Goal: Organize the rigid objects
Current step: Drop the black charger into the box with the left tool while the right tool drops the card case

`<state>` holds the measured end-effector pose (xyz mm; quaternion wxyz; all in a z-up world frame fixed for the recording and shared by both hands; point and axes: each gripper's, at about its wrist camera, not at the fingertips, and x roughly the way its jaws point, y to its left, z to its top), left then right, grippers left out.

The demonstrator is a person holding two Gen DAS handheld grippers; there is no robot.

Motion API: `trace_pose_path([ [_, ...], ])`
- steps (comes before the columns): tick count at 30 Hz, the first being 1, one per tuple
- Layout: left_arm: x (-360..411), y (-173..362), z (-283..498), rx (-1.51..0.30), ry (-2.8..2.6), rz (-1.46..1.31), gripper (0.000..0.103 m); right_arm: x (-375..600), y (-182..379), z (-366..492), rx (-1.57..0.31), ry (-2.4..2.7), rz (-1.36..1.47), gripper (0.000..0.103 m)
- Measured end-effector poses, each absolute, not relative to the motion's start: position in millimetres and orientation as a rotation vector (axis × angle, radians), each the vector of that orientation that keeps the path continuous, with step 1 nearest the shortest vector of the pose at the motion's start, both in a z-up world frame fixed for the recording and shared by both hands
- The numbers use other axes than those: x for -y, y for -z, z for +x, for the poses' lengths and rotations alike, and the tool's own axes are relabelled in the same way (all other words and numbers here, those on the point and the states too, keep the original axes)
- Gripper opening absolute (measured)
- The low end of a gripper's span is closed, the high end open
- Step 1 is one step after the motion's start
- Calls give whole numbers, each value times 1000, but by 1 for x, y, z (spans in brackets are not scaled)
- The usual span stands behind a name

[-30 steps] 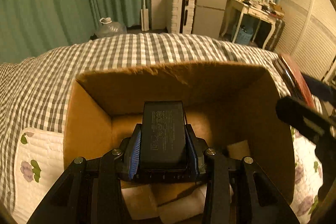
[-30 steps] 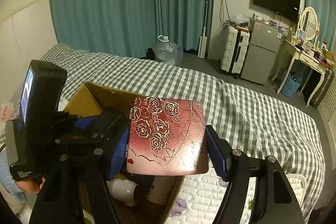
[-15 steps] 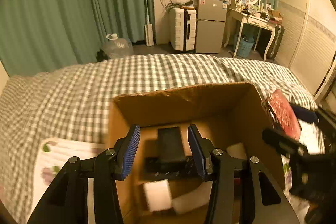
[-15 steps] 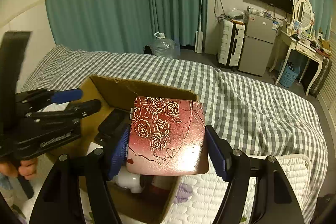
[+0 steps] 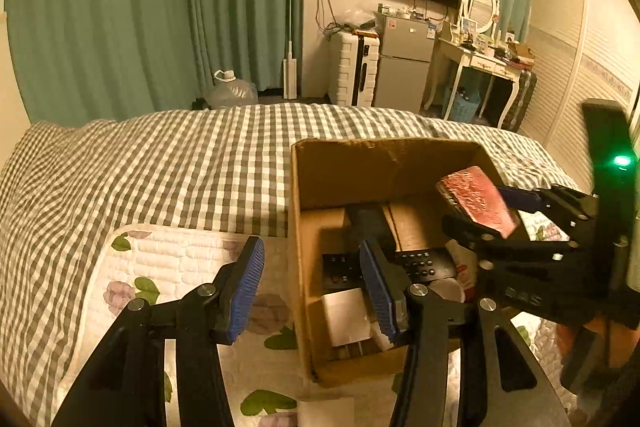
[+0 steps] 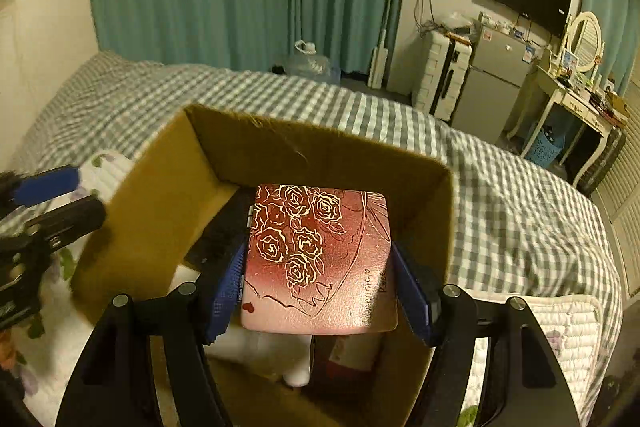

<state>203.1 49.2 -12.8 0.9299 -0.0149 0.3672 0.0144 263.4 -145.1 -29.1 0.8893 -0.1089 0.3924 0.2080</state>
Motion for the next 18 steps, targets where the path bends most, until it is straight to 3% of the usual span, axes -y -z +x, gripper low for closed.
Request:
trace_pose_path([
  [5, -51, 29, 206, -783, -16, -29, 53, 138, 45, 284, -855, -370, -242, 70],
  [7, -52, 32, 205, -794, -8, -25, 53, 139, 42, 283, -836, -352, -242, 85],
  [8, -51, 33, 205, -794, -8, -23, 53, 140, 39, 280, -820, -357, -237, 87],
  [18, -35, 24, 162, -770, -14, -22, 53, 165, -15, 210, -648, -325, -251, 94],
])
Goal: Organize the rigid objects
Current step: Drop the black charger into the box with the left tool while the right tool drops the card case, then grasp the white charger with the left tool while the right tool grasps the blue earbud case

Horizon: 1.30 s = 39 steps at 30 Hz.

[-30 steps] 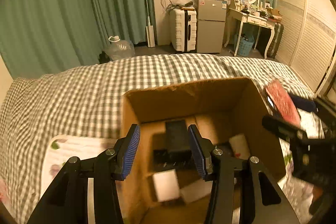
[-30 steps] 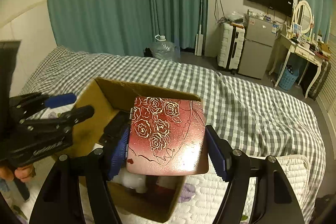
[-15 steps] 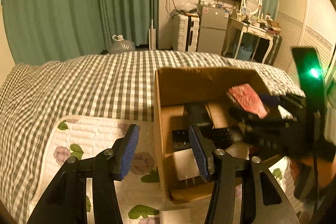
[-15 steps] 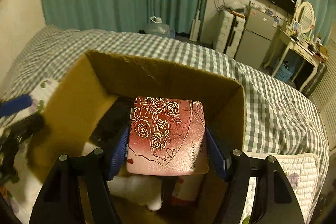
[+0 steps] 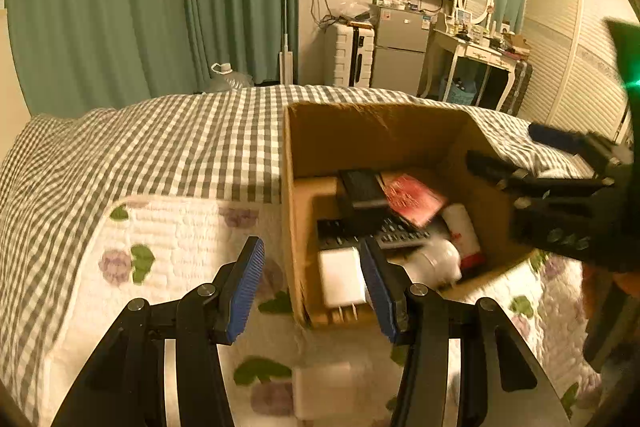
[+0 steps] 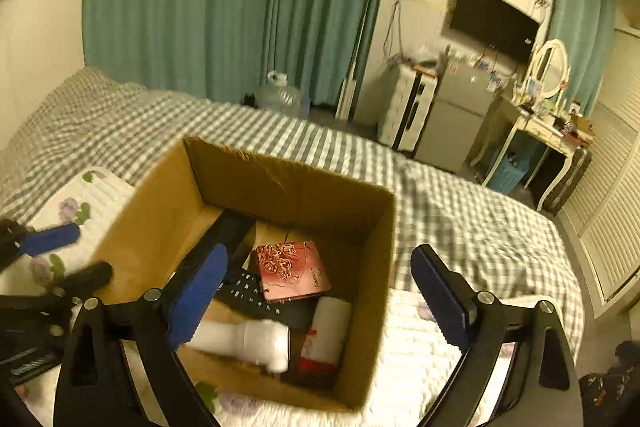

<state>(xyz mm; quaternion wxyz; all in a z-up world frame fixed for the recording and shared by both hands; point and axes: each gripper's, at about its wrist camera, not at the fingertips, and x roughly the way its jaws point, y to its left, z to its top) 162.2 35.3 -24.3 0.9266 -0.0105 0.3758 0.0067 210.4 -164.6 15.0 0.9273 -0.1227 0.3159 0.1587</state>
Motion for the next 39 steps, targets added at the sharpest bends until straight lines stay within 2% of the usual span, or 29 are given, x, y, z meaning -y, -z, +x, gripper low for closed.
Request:
trace_pose_path([
  [3, -29, 23, 141, -754, -8, -16, 60, 178, -22, 181, -629, -333, -217, 95],
  [12, -18, 31, 98, -759, -12, -11, 61, 207, -8, 105, -625, -321, -174, 102],
  [17, -22, 49, 76, -782, -69, 0, 61, 209, 25, 82, -705, -372, -132, 102],
  [22, -28, 77, 66, -851, -69, 4, 61, 196, 74, 68, -859, -390, -196, 102],
  [27, -29, 99, 67, -899, -60, 18, 61, 179, 97, 65, -914, -403, -282, 102],
  [29, -30, 103, 67, -907, -54, 10, 61, 176, 104, 67, -938, -404, -294, 98],
  [34, -31, 106, 66, -915, -37, 0, 61, 174, 125, 76, -1029, -395, -307, 71],
  [39, -30, 109, 67, -917, -22, -1, 61, 177, 132, 82, -1074, -384, -293, 55],
])
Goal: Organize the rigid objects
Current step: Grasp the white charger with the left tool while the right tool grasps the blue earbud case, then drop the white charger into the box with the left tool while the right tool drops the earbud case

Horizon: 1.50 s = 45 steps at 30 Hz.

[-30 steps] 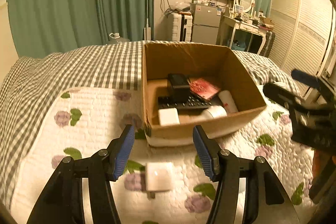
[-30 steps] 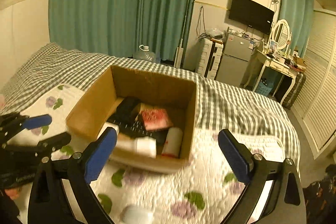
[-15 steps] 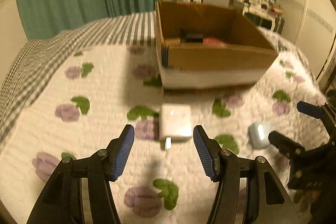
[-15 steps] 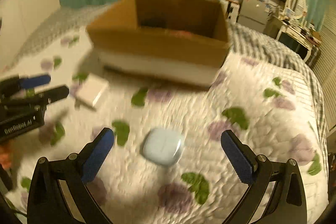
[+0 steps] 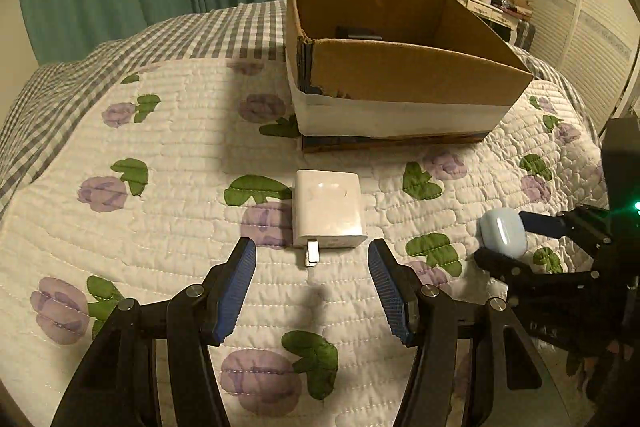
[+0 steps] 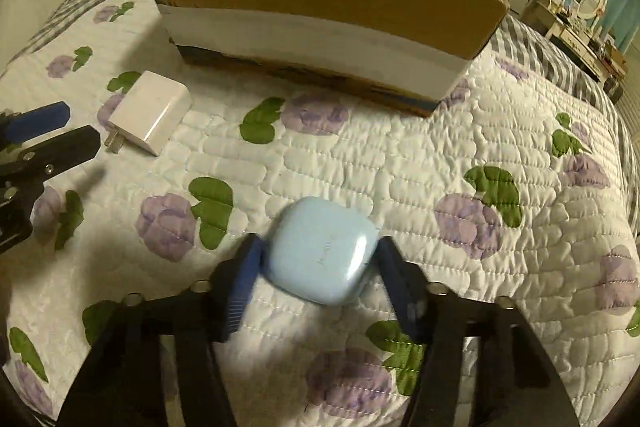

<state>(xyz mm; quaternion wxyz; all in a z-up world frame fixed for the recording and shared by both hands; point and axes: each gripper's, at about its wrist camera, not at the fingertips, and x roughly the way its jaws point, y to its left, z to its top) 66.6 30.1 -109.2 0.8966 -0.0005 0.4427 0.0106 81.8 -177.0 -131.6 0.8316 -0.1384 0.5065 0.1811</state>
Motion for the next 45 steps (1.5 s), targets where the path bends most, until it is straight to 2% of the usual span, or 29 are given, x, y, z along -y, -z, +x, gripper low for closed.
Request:
trace_pose_path([
  [8, -29, 124, 75, -971, -25, 11, 61, 191, 101, 76, -973, -422, -212, 54],
  [18, -14, 142, 113, -1023, -57, 117, 61, 192, 97, 82, -987, -452, -162, 54],
  [26, -26, 153, 121, -1017, -47, 72, 59, 190, 100, 84, -992, -446, -164, 54],
  [28, -28, 148, 116, -990, -30, 64, 52, 189, 98, 82, -979, -447, -169, 54],
  [36, -33, 119, 91, -942, 11, -7, 51, 192, 74, 74, -920, -441, -170, 54],
  [45, -31, 23, 81, -748, 67, -21, 51, 206, -23, 118, -736, -434, -145, 54],
])
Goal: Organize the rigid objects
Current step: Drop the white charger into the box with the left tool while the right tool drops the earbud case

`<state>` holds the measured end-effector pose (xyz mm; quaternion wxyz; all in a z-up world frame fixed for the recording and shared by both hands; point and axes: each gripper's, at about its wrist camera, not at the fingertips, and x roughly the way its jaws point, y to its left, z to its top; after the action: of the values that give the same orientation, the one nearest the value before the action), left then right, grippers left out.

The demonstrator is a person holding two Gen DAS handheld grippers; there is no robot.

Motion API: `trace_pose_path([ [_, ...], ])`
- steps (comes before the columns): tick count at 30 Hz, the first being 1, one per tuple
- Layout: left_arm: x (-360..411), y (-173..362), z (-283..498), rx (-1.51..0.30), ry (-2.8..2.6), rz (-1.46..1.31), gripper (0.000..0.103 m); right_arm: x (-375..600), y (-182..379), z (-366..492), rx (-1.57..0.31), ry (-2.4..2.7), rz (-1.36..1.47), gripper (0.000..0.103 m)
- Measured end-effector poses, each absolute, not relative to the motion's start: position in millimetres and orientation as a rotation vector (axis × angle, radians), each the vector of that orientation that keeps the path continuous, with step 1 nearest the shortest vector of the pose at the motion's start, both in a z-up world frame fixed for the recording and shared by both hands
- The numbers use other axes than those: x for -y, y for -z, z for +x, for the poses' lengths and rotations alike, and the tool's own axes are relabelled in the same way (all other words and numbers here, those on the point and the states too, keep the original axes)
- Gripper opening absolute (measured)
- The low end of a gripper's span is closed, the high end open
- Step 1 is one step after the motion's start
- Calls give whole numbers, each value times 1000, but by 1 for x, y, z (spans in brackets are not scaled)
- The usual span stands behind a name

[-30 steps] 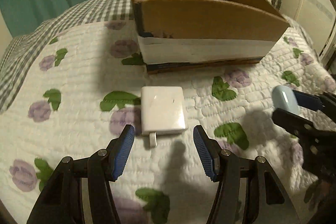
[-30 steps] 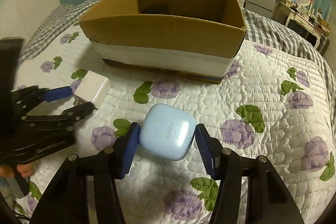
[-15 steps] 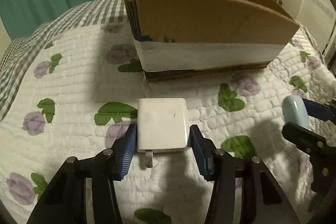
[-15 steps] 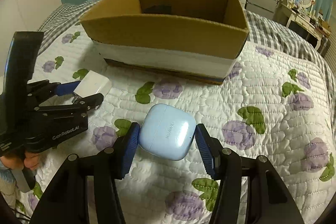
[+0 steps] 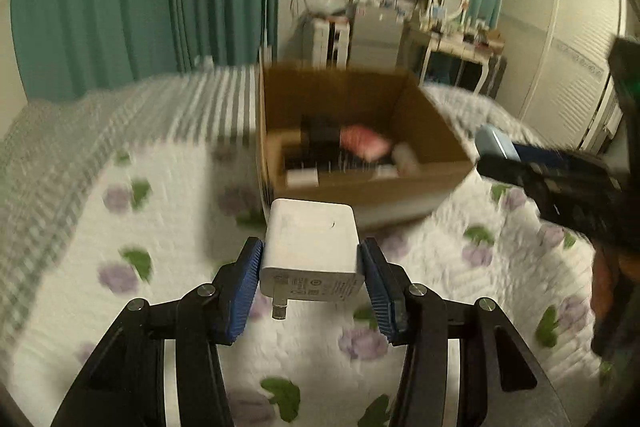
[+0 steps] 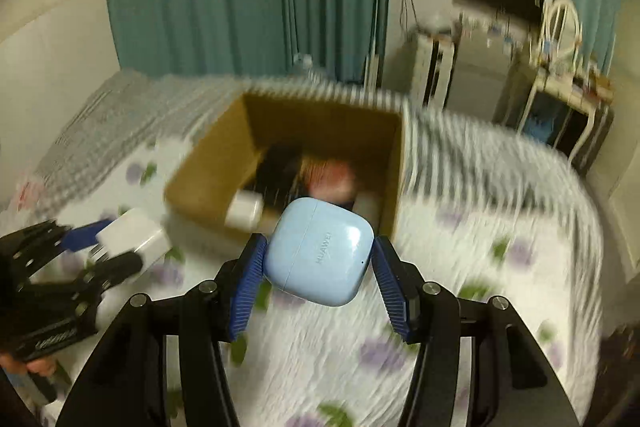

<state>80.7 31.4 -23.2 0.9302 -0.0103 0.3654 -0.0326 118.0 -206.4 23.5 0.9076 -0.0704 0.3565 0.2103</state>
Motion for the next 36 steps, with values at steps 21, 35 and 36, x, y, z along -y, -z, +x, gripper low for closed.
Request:
trace_pose_path([
  [21, -4, 36, 211, -724, 133, 63, 51, 173, 28, 284, -731, -425, -219, 55],
  [35, 13, 23, 205, -736, 96, 24, 51, 230, -19, 237, -667, -344, -116, 81],
  [36, 19, 21, 210, -736, 98, 30, 51, 233, -21, 237, -662, -340, -117, 81],
])
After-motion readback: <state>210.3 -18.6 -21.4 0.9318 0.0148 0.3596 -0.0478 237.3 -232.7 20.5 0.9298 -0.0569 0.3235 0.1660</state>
